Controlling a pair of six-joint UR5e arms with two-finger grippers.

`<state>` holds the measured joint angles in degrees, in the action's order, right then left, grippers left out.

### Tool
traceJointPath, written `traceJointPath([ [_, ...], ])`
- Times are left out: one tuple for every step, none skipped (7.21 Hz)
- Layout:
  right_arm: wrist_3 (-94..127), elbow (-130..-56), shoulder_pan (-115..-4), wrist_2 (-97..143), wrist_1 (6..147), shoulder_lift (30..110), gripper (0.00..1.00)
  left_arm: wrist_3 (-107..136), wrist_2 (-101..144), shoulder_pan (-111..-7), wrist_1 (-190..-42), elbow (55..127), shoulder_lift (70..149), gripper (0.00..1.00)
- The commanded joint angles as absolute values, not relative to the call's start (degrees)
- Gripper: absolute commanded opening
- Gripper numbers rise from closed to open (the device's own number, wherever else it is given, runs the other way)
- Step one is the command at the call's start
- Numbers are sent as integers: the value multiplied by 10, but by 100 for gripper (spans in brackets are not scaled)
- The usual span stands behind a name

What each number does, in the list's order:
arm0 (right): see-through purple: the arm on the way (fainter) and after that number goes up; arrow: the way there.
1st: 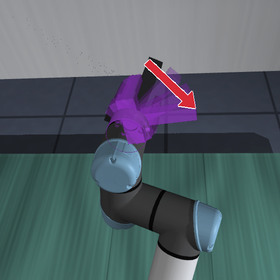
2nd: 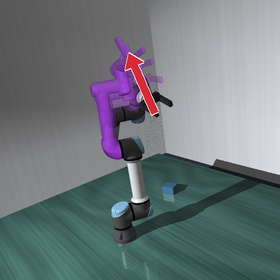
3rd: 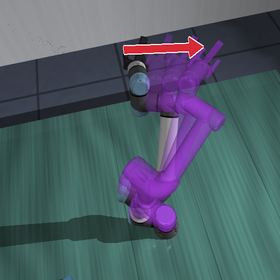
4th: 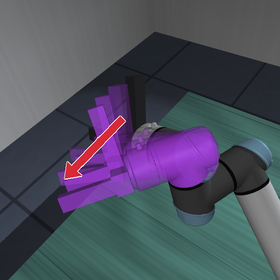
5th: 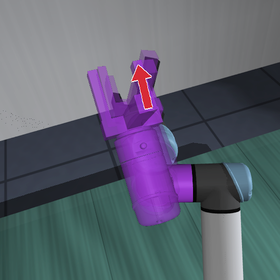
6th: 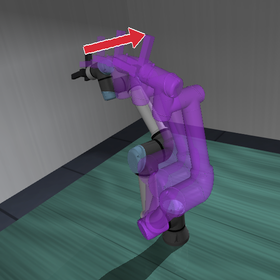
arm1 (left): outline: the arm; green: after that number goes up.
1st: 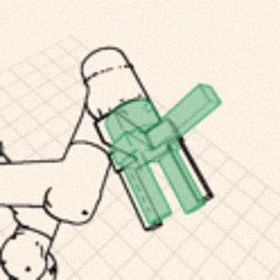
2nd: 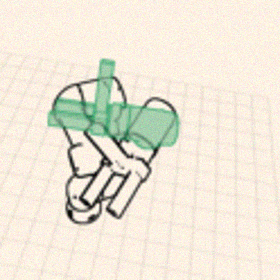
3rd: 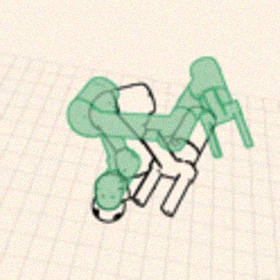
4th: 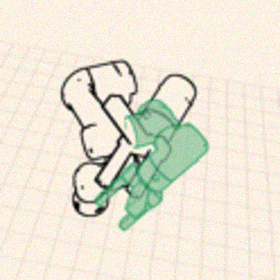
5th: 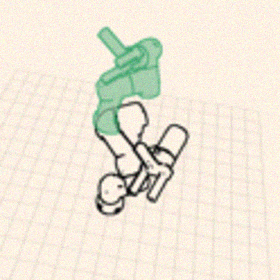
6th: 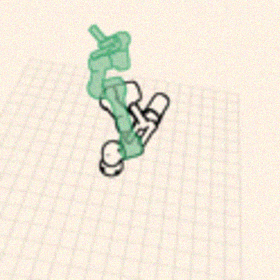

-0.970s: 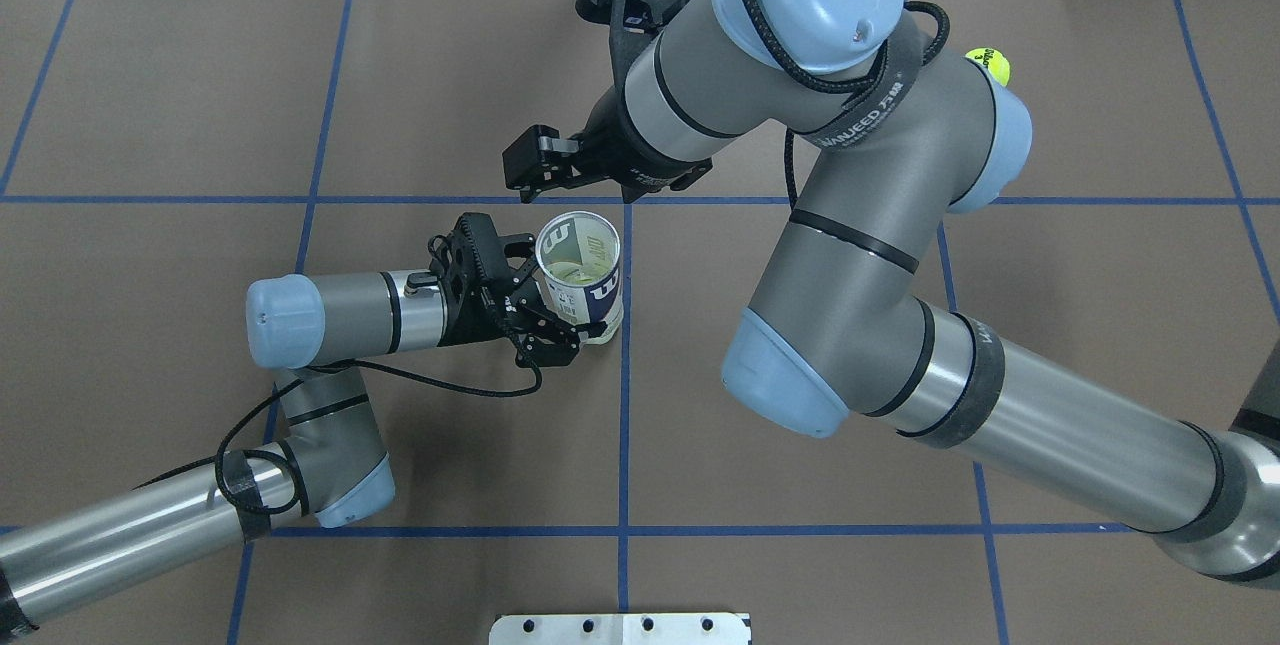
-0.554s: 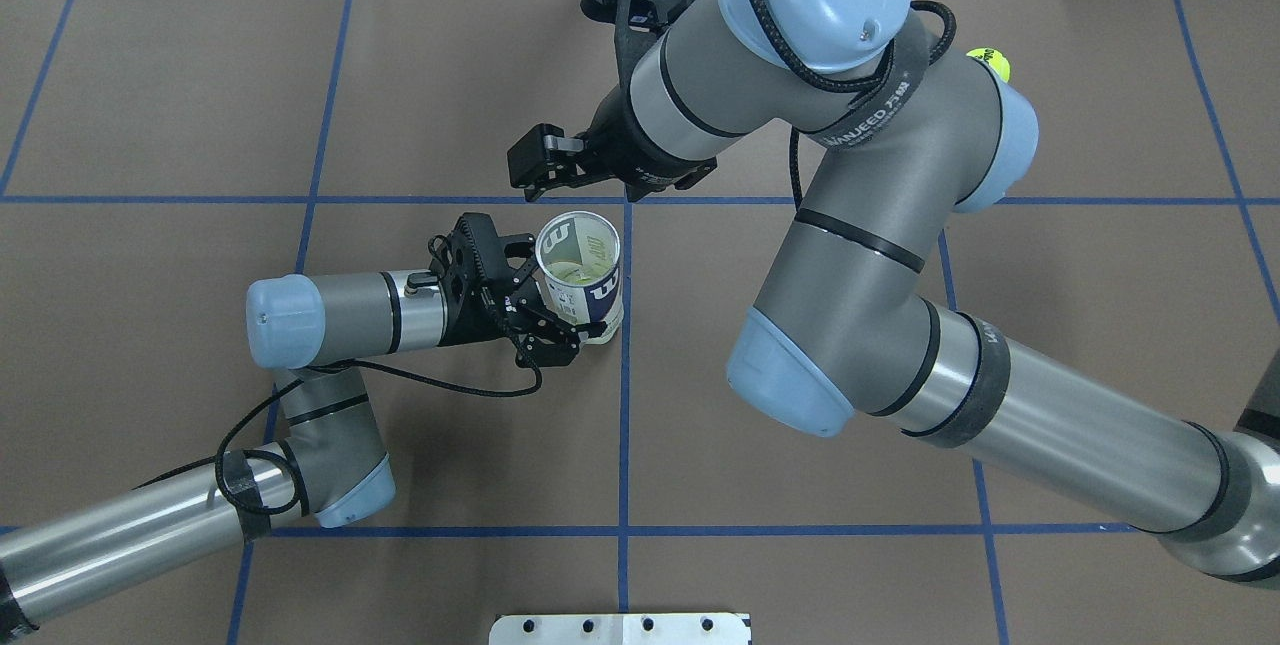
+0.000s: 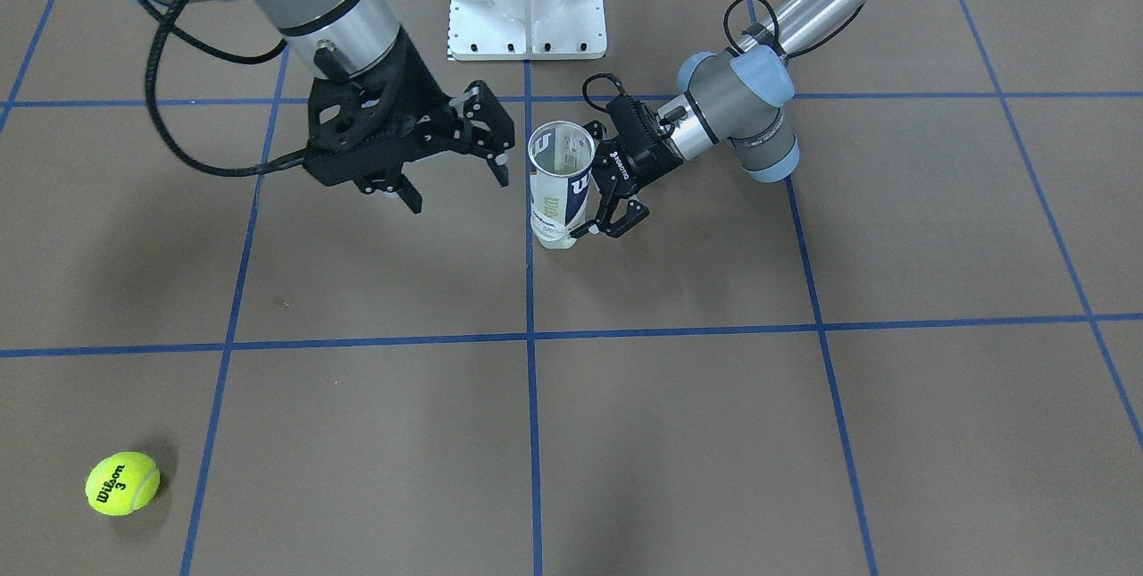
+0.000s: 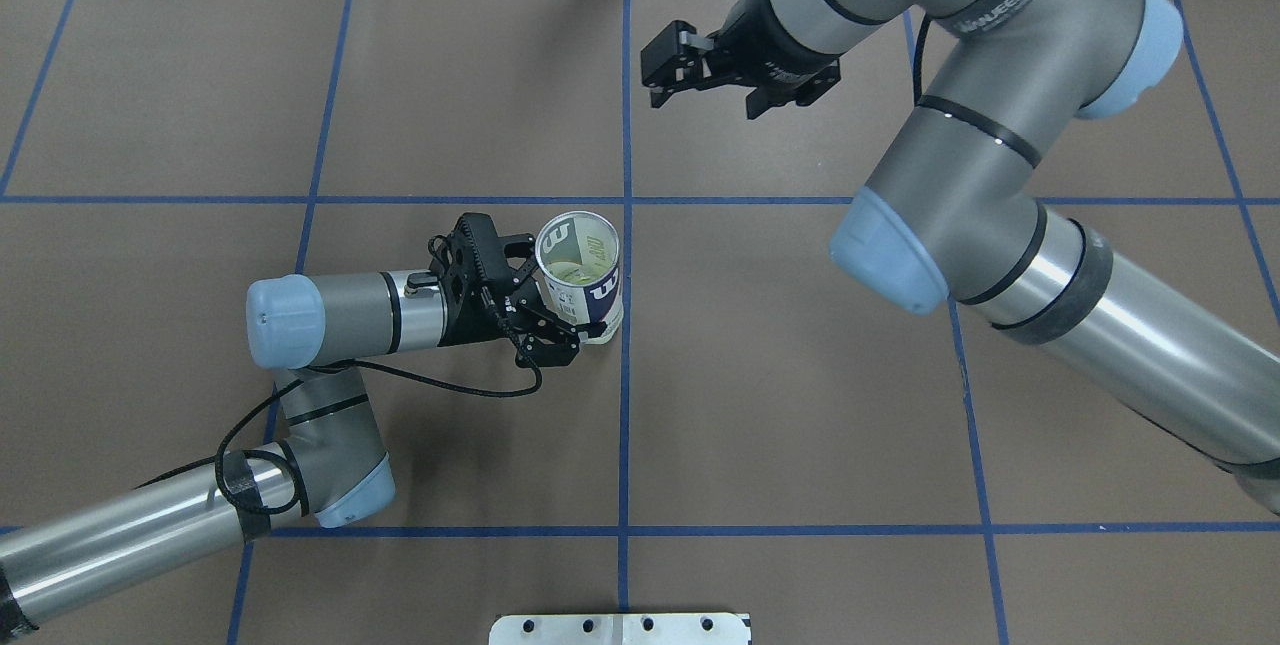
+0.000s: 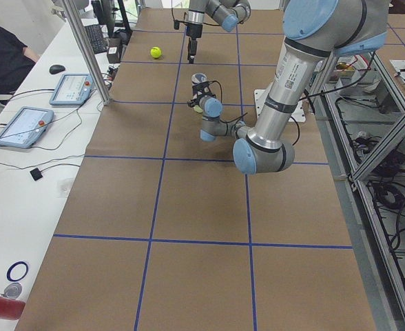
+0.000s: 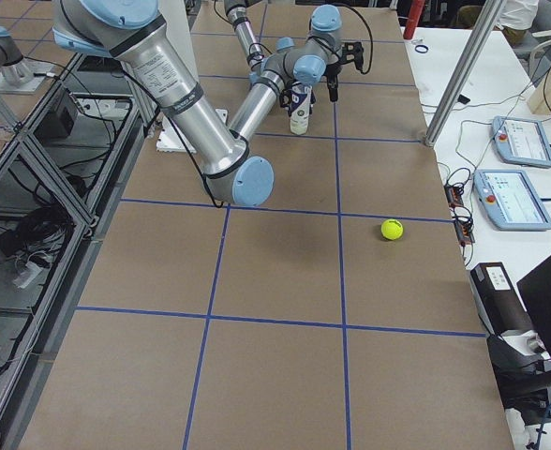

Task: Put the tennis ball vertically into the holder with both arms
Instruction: 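Raise the right gripper away from the can toward the second ball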

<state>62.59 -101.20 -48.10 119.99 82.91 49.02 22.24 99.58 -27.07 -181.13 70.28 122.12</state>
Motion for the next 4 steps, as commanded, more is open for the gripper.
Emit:
traceJointPath([
  [552, -965, -557, 1217, 831, 526, 97, 222, 996, -271, -1811, 703, 1221, 99],
  [490, -924, -593, 1223, 831, 530, 97, 223, 996, -271, -1811, 702, 1222, 99],
  [442, -876, -616, 1219, 829, 528, 97, 223, 996, -271, -1811, 703, 1222, 99],
  [371, -817, -636, 1216, 823, 527, 97, 222, 996, -271, -1811, 702, 1221, 99],
])
